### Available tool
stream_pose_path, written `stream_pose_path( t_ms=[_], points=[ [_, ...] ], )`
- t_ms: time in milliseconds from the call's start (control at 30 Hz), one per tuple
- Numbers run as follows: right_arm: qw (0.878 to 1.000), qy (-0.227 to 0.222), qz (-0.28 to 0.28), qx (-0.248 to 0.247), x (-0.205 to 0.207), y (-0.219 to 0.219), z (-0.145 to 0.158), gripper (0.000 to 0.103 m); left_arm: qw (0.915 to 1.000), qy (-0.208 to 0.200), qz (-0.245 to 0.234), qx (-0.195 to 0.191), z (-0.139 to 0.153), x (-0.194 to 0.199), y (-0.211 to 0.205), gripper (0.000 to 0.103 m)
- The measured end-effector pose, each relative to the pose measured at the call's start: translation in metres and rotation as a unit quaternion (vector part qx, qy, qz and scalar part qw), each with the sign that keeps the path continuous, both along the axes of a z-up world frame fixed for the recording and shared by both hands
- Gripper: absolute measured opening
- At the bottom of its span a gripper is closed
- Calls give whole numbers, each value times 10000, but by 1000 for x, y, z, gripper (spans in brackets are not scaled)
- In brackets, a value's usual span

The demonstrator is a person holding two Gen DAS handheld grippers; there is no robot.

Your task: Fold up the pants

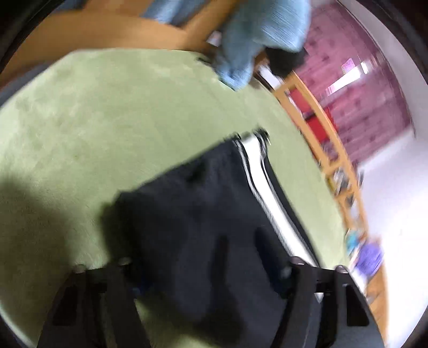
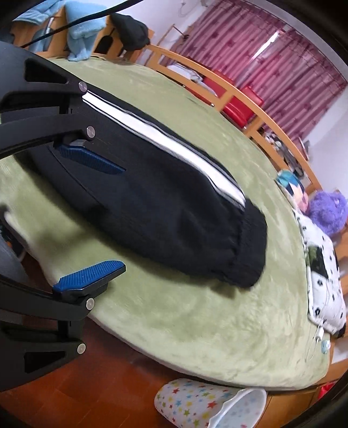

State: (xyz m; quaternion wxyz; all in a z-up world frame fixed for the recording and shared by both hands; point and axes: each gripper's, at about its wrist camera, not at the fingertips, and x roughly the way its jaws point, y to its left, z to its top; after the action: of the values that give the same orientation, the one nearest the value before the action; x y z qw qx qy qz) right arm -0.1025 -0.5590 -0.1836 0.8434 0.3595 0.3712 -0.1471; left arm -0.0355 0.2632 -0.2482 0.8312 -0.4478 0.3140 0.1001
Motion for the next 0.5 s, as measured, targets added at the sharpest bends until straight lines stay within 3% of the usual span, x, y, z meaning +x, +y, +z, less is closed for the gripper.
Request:
stream_pose_path(
  t_ms=[67,133,200,233,367,500],
  points=[
    [9999,-85,113,45,2,17,7,67,9999,111,-76,-16,-2,3,4,16],
    [9995,-159,260,131,5,36,10,67,9998,65,-167,13,0,1,8,10],
    [9984,-174,505,178,12,58,10,67,9995,-201,-128,-198,9,-8,13,8],
    [9978,-163,622,178,14,68,11,67,9994,-300,-146,-111,20,-11,12,8],
    [9939,-211,1077,72,20,102,16,66,9941,-435,-308,945,74,-11,-18,8],
    [9906,-285,1339,28,18,122,21,65,9735,-895,-761,1964,142,-6,-74,8]
  ],
)
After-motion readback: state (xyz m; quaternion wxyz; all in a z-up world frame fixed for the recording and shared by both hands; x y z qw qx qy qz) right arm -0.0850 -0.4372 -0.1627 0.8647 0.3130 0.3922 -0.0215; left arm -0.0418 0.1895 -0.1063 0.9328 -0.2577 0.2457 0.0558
